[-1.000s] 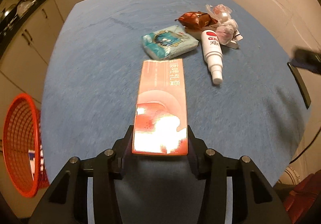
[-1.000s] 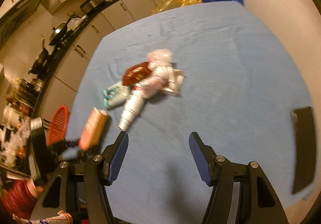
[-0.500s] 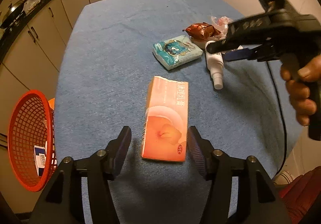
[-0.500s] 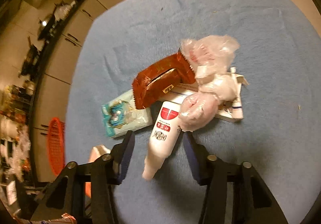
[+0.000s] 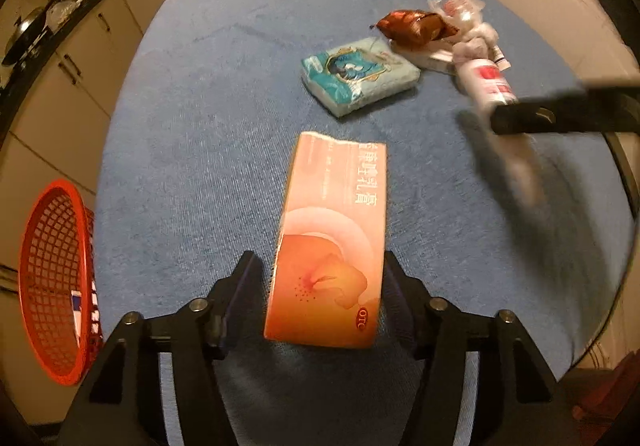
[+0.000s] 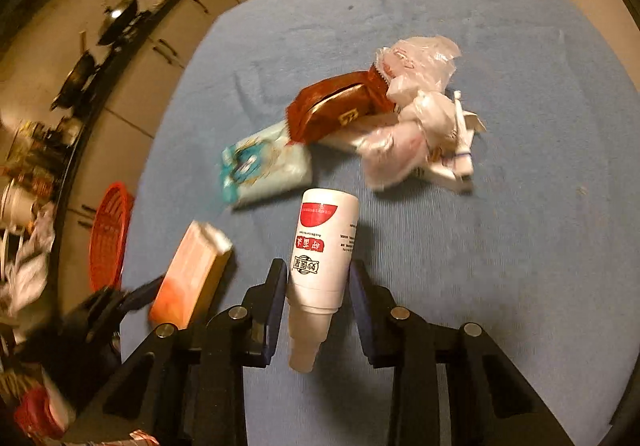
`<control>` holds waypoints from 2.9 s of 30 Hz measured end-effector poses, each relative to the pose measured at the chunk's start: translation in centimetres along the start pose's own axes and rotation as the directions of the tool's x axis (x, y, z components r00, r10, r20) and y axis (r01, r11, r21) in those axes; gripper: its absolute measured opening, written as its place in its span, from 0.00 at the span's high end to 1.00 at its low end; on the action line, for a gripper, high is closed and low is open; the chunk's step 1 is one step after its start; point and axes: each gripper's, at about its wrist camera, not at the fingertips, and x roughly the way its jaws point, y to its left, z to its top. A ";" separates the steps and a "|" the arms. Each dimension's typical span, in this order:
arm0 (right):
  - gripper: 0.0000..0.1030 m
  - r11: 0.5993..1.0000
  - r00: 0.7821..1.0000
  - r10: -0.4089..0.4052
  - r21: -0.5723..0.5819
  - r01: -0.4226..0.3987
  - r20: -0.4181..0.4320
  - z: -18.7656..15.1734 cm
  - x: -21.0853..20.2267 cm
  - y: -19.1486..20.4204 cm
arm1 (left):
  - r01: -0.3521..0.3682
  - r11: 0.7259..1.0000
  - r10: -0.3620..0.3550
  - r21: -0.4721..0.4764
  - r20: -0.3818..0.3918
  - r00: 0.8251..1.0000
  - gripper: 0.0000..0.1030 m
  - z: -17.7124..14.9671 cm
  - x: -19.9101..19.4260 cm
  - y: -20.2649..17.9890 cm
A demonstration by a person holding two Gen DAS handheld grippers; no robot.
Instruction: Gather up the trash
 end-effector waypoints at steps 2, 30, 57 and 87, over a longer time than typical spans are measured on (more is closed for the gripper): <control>0.67 1.000 1.000 0.011 -0.016 -0.011 0.018 -0.9 -0.9 -0.1 | -0.005 1.000 0.005 -0.014 0.007 1.000 0.53 0.1 0.0 0.0; 0.67 0.986 0.994 0.052 -0.160 -0.036 0.096 -3.1 -3.9 4.3 | -0.094 0.980 0.134 -0.175 0.232 0.963 0.55 -1.6 -8.7 3.6; 0.67 0.982 0.993 0.058 -0.182 -0.039 0.099 -3.1 -3.5 6.4 | -0.105 0.977 0.151 -0.184 0.255 0.955 0.55 -2.5 -9.7 5.0; 0.69 0.983 0.993 0.051 -0.180 -0.032 0.104 -3.7 -3.9 5.7 | -0.097 0.978 0.143 -0.183 0.255 0.956 0.55 -2.8 -9.6 4.4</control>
